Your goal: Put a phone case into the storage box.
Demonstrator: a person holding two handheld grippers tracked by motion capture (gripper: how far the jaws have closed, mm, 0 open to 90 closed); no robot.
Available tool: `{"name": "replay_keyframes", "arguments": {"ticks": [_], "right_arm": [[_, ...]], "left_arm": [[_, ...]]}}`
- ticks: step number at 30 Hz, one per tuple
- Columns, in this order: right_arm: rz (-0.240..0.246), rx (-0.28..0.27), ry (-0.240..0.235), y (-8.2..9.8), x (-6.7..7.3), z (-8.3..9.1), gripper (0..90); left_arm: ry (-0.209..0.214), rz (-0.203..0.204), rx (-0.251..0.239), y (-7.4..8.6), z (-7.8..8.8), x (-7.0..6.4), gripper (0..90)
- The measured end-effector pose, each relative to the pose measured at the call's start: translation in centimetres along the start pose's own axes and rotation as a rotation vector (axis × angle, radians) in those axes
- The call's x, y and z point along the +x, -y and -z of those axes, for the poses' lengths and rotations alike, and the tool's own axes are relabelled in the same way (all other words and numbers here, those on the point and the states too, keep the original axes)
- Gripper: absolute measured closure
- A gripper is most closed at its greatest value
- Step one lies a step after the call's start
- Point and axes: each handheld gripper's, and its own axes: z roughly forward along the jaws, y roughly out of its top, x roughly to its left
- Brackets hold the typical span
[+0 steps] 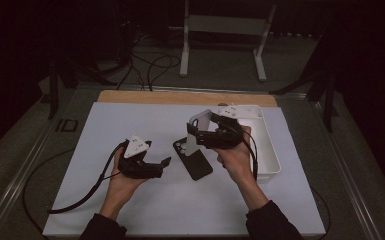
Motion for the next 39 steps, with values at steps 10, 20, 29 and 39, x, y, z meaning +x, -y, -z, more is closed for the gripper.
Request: {"name": "replay_keyframes", "arguments": {"ticks": [10, 20, 29, 39], "right_arm": [[0.004, 0.0, 0.023, -0.4, -0.8, 0.3, 16.3], [0.011, 0.002, 0.053, -1.0, -1.9, 0.7, 16.3], [0.019, 0.008, 0.082, -1.5, -2.7, 0.7, 16.4], [0.028, 0.009, 0.111, -1.9, -3.7, 0.8, 16.4]], "left_arm": [[-0.012, 0.052, -0.014, 1.7, 1.5, 1.4, 0.5], [-0.061, 0.061, -0.039, 3.7, 3.2, 2.6, 0.0], [-0.093, 0.057, -0.038, 5.2, 4.1, 3.4, 0.0], [-0.104, 0.066, -0.042, 6.9, 4.7, 3.9, 0.0]]}}
